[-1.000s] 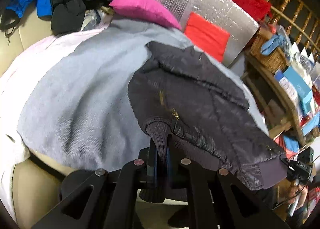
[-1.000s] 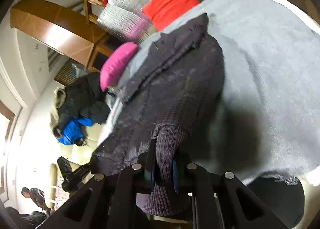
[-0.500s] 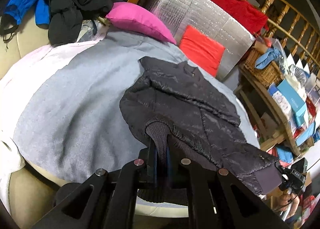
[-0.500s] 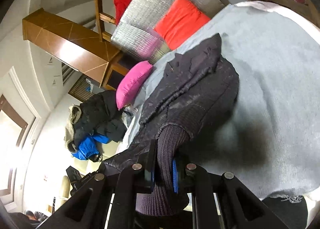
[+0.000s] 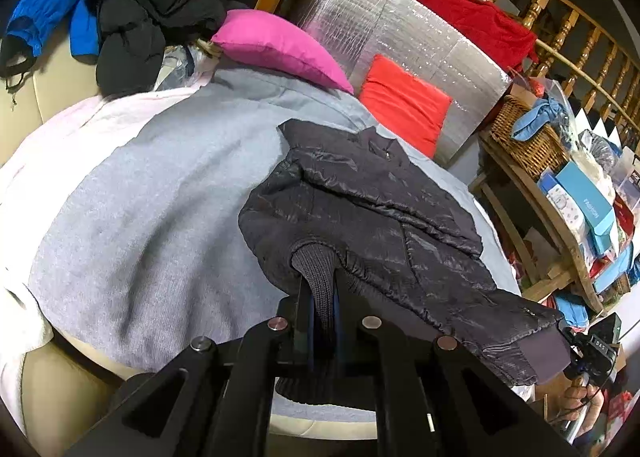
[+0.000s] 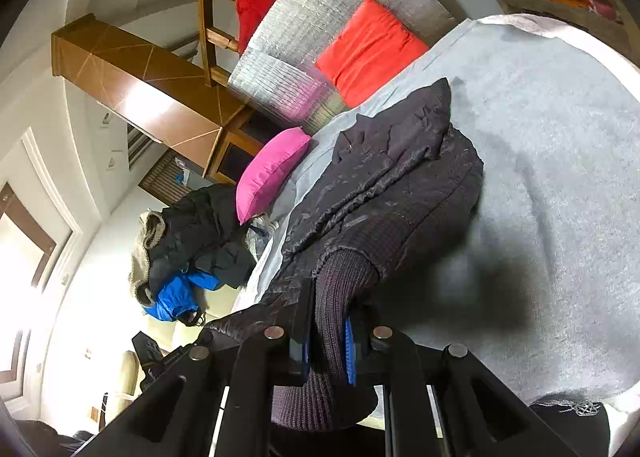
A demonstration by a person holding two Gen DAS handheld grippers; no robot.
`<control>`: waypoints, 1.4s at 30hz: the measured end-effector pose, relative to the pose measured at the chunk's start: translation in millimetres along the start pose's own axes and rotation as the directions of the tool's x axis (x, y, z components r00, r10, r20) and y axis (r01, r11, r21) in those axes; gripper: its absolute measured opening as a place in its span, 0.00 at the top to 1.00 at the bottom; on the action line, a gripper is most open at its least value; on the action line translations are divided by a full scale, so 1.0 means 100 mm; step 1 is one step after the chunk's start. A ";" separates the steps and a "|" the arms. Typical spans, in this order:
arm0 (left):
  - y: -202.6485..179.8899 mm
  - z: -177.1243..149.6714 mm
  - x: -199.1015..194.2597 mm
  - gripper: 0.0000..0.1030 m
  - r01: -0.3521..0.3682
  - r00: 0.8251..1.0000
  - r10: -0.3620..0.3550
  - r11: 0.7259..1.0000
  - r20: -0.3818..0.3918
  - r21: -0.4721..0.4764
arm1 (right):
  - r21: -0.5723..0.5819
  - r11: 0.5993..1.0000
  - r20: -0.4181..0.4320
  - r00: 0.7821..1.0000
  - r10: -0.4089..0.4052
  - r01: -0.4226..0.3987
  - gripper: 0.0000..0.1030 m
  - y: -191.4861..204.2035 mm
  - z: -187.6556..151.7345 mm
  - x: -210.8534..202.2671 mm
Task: Fold large clothes
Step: 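Carry the held hem with both tools over the jacket toward the collar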
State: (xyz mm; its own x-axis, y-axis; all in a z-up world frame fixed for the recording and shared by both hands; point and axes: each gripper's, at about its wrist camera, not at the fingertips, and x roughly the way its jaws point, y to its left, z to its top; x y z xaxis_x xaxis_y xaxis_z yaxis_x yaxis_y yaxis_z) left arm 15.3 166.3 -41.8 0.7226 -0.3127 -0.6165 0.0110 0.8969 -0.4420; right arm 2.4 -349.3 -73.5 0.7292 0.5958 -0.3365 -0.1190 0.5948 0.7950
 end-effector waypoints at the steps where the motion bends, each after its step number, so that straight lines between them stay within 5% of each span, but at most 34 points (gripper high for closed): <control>1: 0.00 0.00 0.01 0.92 -0.003 1.000 0.003 1.000 -0.004 0.000 | 0.003 1.000 -0.002 1.000 -0.002 0.002 0.87 -0.01 -0.01 0.00; 15: -0.12 0.12 0.09 0.92 -0.075 0.997 0.075 0.997 -0.003 0.033 | -0.021 1.000 0.015 1.000 -0.013 0.013 0.87 0.11 0.15 0.11; 42: -0.19 0.34 0.12 0.92 -0.078 0.997 0.078 0.997 0.029 0.026 | -0.035 0.999 0.056 0.998 -0.023 0.025 0.87 0.25 0.36 0.19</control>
State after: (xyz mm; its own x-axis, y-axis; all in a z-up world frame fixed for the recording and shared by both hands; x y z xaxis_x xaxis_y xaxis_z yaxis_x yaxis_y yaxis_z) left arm 47.7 156.0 -18.5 0.7412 -0.2328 -0.6296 -0.0280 0.9264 -0.3755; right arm 37.8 -342.7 -41.9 0.7683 0.5510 -0.3256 -0.1245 0.6277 0.7684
